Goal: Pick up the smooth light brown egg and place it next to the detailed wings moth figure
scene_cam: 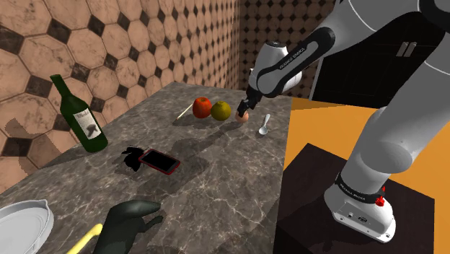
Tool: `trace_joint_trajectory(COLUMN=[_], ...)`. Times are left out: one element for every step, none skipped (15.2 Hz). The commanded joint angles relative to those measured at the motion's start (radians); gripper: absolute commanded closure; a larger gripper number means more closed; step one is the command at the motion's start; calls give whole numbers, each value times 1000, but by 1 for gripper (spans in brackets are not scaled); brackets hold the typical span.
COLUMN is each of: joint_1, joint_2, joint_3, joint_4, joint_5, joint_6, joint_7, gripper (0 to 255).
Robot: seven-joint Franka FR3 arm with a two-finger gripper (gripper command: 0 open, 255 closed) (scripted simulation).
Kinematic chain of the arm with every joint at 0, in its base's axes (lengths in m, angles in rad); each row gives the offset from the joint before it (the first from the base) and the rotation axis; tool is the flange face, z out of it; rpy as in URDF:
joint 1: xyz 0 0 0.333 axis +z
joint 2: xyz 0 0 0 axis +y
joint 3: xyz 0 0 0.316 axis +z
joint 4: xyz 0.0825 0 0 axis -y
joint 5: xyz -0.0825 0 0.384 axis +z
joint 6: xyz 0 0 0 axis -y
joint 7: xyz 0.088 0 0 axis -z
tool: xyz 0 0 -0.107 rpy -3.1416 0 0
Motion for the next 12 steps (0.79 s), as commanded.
trace_joint_trajectory(joint_1=[4, 6, 8, 9, 9, 9, 9, 9, 9, 9, 9, 9], joint_2=[33, 49, 66, 75, 75, 75, 75, 75, 75, 75, 75, 75], joint_3=[-3, -4, -5, -5, -5, -5, -5, -5, -5, -5, -5, -5], joint_4=[5, 7, 9, 10, 10, 10, 10, 10, 10, 10, 10, 10], joint_5=[9, 14, 19, 22, 22, 22, 22, 22, 22, 22, 22, 22], joint_6=[30, 44, 58, 67, 67, 67, 67, 67, 67, 67, 66, 66], joint_7=[-7, -10, -14, -16, -16, -16, -16, -16, -16, -16, -16, -16], gripper=[0, 0, 0, 0, 0, 0, 0, 0, 0, 0, 0, 255])
